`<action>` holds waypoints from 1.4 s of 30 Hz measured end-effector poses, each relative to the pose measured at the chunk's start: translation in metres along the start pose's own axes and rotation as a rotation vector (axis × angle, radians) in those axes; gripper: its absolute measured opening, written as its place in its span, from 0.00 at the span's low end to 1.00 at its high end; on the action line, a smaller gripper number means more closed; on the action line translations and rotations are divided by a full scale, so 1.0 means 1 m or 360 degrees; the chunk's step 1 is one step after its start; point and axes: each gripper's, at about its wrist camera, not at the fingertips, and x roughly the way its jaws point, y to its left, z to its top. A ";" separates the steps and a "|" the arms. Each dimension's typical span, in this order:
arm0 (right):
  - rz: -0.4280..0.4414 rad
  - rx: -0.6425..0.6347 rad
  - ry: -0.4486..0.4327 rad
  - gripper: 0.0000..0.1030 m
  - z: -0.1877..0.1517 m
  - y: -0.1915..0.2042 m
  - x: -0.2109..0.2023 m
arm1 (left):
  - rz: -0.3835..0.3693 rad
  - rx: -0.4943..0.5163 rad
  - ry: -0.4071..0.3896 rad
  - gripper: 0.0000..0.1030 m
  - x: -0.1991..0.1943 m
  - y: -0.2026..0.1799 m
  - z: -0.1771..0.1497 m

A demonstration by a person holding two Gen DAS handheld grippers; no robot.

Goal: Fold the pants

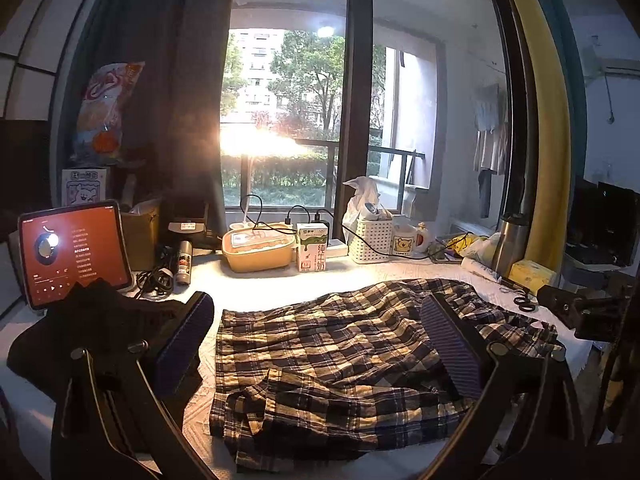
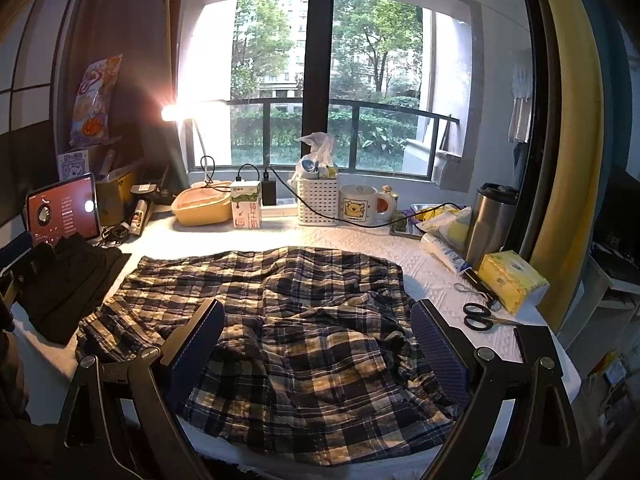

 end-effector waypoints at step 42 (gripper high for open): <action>-0.0005 0.0013 0.0001 0.93 -0.001 -0.005 -0.002 | 0.0009 0.0008 -0.0007 0.99 -0.004 0.002 0.002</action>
